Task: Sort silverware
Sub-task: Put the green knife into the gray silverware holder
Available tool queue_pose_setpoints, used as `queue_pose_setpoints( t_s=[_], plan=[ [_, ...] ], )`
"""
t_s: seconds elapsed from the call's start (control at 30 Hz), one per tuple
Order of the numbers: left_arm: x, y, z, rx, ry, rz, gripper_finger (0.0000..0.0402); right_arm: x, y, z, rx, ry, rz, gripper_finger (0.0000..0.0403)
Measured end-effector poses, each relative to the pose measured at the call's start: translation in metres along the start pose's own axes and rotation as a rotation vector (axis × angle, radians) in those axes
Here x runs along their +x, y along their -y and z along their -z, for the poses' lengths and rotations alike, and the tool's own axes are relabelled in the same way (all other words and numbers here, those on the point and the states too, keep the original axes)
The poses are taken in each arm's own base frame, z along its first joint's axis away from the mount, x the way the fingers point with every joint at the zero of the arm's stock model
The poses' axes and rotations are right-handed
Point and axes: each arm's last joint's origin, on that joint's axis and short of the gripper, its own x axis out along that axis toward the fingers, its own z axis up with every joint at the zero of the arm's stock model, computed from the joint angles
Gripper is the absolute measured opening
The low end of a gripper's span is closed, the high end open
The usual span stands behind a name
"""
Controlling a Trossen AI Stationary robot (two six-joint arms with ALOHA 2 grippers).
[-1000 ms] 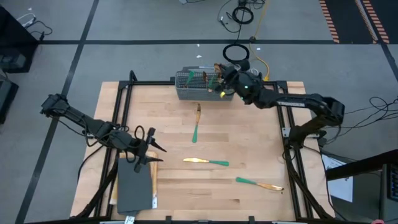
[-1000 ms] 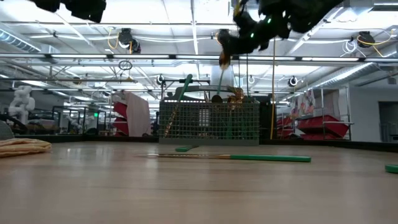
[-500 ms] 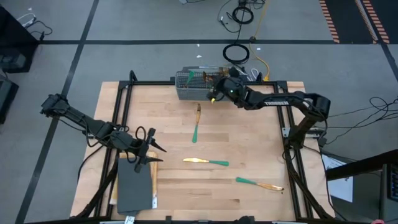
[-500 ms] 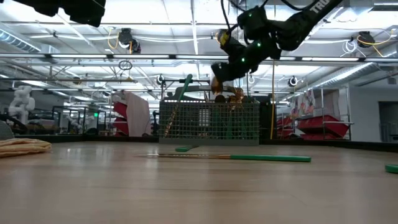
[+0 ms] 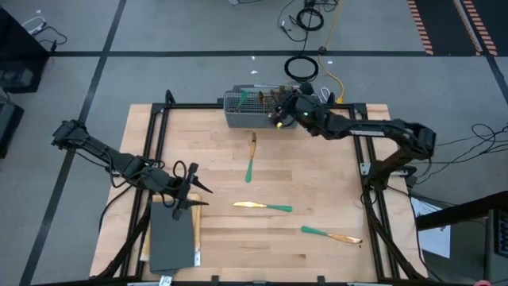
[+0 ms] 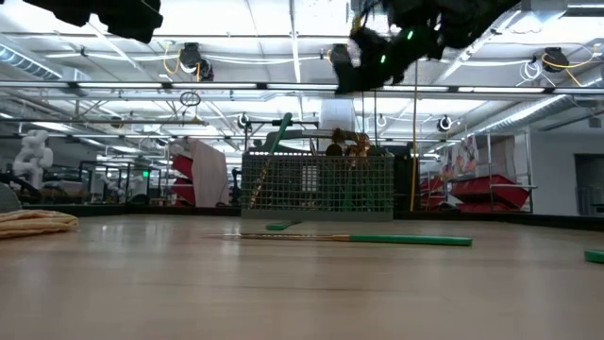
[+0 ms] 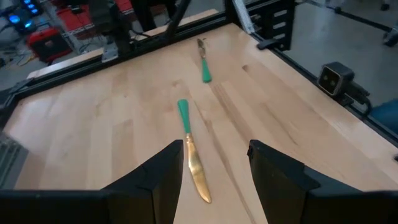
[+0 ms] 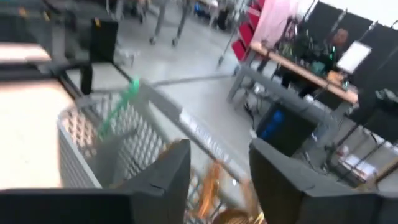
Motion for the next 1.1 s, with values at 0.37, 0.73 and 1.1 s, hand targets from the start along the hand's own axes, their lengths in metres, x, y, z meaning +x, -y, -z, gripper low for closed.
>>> queue_pose_setpoints(
  t_s=[0.37, 0.73, 1.1],
  plan=[
    [0.008, 0.001, 0.005, -0.051, -0.055, -0.046, 0.0189, -0.133, -0.012, -0.056, 0.051, 0.144, -0.525, 0.0176],
    [0.025, 0.004, 0.014, -0.104, -0.146, -0.043, 0.0190, -0.167, -0.124, 0.026, -0.148, -0.433, -0.779, 0.0176],
    [0.028, 0.007, 0.018, -0.159, -0.179, 0.007, 0.0190, -0.137, -0.203, 0.045, -0.367, -0.704, -0.881, 0.0176]
  ],
)
